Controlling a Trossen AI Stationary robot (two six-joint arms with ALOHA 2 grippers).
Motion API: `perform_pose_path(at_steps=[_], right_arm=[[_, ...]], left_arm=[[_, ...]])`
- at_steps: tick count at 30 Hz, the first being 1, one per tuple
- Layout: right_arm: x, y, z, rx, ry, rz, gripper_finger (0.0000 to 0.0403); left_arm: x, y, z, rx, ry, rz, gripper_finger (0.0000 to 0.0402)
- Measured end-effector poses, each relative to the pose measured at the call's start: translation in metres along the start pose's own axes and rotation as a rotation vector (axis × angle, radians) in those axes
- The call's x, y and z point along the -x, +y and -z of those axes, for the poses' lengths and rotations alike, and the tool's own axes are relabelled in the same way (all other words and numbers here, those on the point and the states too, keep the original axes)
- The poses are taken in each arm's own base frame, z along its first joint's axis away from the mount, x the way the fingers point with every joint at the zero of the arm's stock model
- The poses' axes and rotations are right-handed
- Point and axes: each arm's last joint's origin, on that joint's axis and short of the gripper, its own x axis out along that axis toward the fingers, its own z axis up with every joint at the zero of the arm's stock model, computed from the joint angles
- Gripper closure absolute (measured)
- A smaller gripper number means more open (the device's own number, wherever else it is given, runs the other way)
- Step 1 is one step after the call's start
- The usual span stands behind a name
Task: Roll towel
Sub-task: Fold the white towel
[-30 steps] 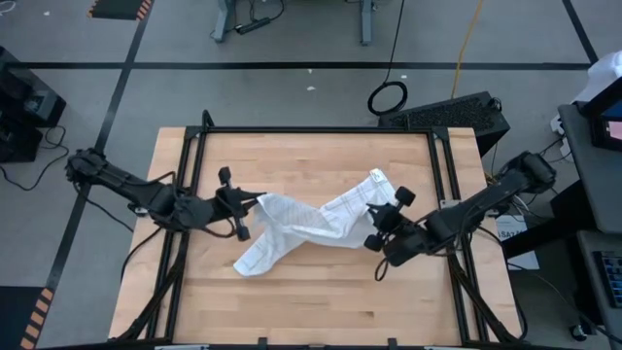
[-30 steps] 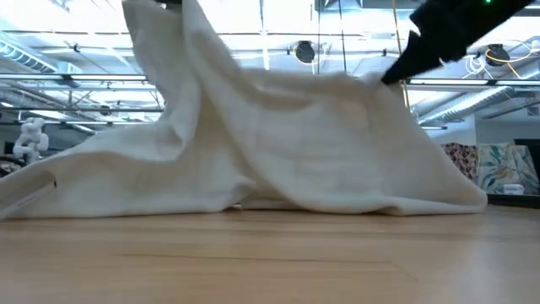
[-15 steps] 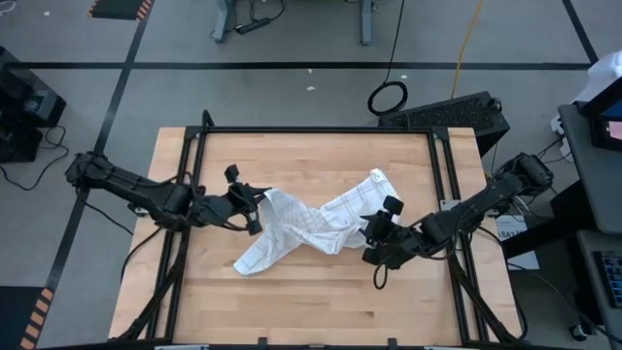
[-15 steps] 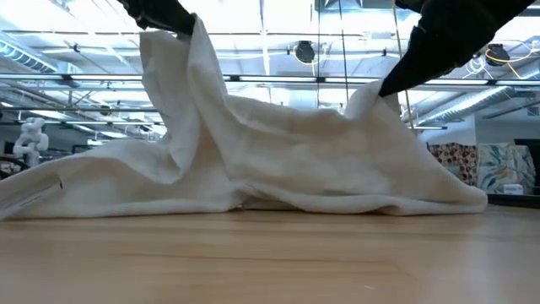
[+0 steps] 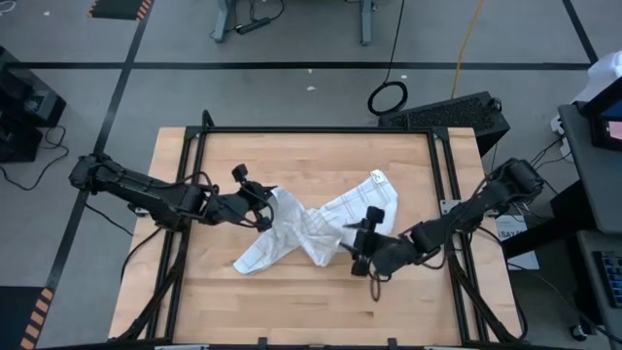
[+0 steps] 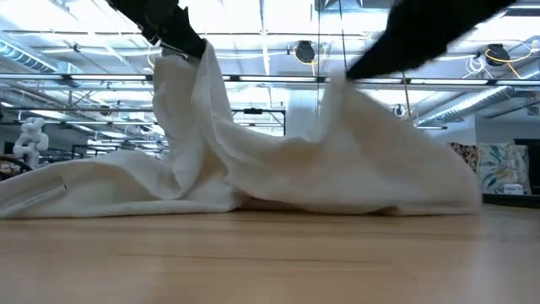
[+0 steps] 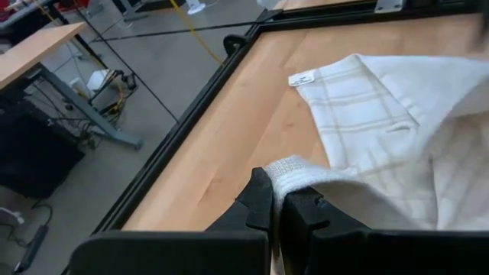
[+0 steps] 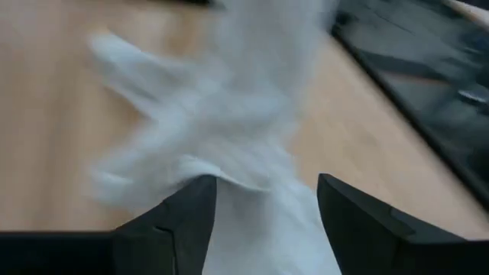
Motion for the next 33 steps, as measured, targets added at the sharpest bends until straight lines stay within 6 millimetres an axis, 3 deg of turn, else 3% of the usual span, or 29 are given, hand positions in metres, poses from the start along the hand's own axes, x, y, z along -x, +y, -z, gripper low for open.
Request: perform_pose_path(at_steps=[5,11,19,28,33], right_arm=[[0.002,-0.021,0.024,-0.068,0.153,0.207,0.0195],[0.013,-0.023,0.02,-0.144,0.184,0.121,0.0207],[0.009,0.018,-0.014,-0.079,-0.102,-0.226,0.0214],[-0.042,0.056,0.019,0.138,-0.036,-0.221,0.0214],[-0.057,0.087,0.018,0.331,-0.032,-0.242,0.0214]], left_arm=[[0.0,-0.001,0.0,0.0,0.002,0.021,0.0394],[-0.001,0.001,0.0,0.001,0.006,0.014,0.0394],[-0.004,0.004,0.0,0.012,0.007,-0.002,0.0394],[-0.004,0.004,-0.002,0.022,-0.004,-0.001,0.0394],[-0.004,0.004,-0.002,0.022,-0.003,0.006,0.0394]])
